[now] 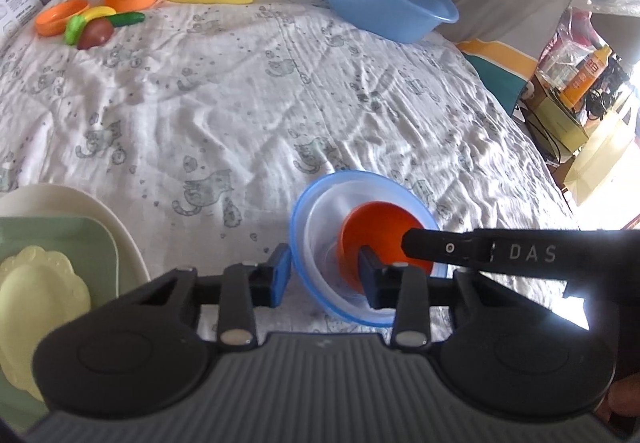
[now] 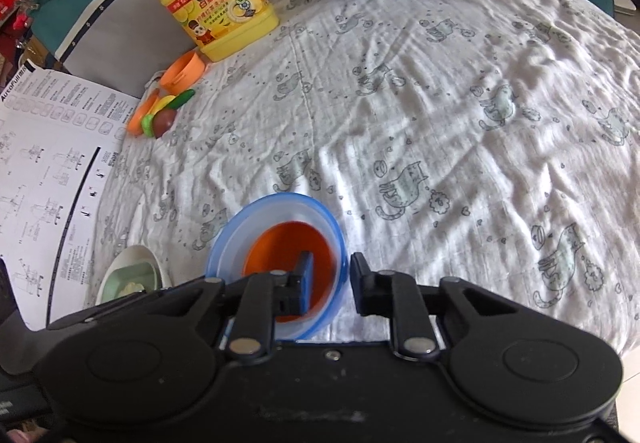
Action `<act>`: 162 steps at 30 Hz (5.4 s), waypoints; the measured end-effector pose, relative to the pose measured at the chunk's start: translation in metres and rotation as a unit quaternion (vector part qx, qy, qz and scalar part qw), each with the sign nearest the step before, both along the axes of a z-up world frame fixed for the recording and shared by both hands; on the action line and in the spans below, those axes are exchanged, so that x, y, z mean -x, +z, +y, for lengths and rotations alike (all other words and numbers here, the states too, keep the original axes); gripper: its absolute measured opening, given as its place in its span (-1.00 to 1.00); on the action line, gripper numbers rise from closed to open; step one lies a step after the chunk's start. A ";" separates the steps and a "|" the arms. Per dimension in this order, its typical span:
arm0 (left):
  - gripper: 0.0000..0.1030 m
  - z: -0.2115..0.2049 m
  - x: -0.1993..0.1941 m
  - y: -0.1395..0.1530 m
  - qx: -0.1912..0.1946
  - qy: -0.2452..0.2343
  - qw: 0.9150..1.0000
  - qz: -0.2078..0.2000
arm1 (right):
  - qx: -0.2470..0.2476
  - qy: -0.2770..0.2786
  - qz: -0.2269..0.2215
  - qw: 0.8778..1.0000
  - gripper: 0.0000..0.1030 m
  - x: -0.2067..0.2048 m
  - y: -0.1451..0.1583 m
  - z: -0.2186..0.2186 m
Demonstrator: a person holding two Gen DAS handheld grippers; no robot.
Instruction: Organize plates and bowls
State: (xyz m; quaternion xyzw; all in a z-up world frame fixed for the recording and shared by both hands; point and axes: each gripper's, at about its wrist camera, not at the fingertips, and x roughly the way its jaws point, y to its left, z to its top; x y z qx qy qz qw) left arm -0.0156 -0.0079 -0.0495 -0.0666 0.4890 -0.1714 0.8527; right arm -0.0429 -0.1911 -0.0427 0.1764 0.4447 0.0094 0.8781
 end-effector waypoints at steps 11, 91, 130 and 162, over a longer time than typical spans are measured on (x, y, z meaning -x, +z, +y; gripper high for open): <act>-0.35 0.002 0.000 -0.001 -0.002 0.009 1.000 0.004 | 0.019 0.004 0.008 1.000 -0.69 -0.003 -0.001 0.008; 0.58 0.181 0.046 0.037 -0.058 0.177 0.982 -0.012 | 0.014 0.212 0.051 0.976 -0.23 -0.035 0.023 0.195; 1.00 0.161 0.149 0.079 -0.118 0.134 0.971 -0.159 | 0.158 0.246 -0.097 0.951 1.00 0.098 0.065 0.130; 1.00 0.163 0.143 0.051 -0.107 0.156 0.976 -0.107 | 0.178 0.269 -0.066 0.944 1.00 0.093 0.050 0.138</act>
